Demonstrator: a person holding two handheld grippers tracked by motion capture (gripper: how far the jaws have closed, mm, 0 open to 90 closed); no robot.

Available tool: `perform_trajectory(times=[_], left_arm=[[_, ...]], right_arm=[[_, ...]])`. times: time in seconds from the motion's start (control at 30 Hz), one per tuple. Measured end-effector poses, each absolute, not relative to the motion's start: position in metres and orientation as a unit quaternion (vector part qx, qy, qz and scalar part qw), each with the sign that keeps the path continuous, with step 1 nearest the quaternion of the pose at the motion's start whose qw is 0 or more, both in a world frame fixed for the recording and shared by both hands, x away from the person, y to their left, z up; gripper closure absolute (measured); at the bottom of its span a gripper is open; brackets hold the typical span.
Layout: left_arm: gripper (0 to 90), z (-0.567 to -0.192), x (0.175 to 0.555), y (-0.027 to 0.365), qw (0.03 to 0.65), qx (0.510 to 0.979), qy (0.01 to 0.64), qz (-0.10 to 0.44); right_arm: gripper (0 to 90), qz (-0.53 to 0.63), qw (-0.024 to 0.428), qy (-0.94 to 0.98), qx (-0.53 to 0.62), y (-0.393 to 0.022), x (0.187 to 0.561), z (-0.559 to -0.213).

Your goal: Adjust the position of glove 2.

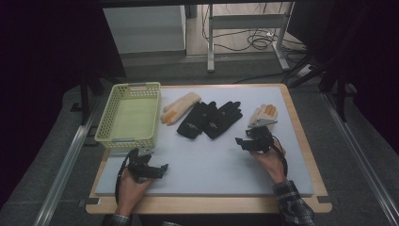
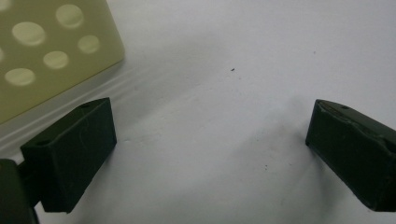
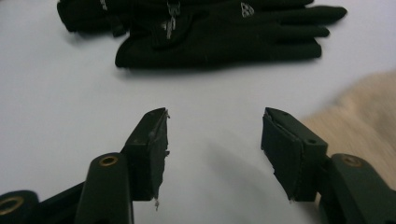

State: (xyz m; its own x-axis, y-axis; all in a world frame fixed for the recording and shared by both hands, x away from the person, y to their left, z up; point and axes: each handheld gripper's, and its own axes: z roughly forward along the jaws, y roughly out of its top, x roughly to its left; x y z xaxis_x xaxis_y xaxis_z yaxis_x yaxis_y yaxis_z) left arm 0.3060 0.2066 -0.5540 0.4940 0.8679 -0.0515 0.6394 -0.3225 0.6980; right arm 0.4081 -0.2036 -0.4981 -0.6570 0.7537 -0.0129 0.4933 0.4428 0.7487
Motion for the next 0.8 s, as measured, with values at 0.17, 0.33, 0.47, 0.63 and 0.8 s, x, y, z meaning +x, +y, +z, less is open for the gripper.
perform_trajectory(times=[0.17,0.33,0.47,0.63,0.8], left_arm=[[2.1,-0.554,0.306,0.207,0.338,0.795,0.474,0.169],[2.1,-0.554,0.306,0.207,0.339,0.795,0.474,0.168],[2.1,-0.554,0.306,0.207,0.339,0.795,0.475,0.168],[2.1,-0.554,0.306,0.207,0.339,0.795,0.475,0.168],[2.1,-0.554,0.306,0.207,0.339,0.795,0.474,0.168]], right_arm=[[45.1,0.37,0.172,0.834,0.371,-0.183,0.429,-0.498],[50.9,0.36,0.178,0.84,0.365,-0.165,0.447,-0.498],[51.5,0.354,0.18,0.841,0.367,-0.152,0.462,-0.503],[37.6,0.344,0.175,0.836,0.39,-0.141,0.479,-0.512],[49.7,0.329,0.199,0.83,0.405,-0.139,0.483,-0.527]])
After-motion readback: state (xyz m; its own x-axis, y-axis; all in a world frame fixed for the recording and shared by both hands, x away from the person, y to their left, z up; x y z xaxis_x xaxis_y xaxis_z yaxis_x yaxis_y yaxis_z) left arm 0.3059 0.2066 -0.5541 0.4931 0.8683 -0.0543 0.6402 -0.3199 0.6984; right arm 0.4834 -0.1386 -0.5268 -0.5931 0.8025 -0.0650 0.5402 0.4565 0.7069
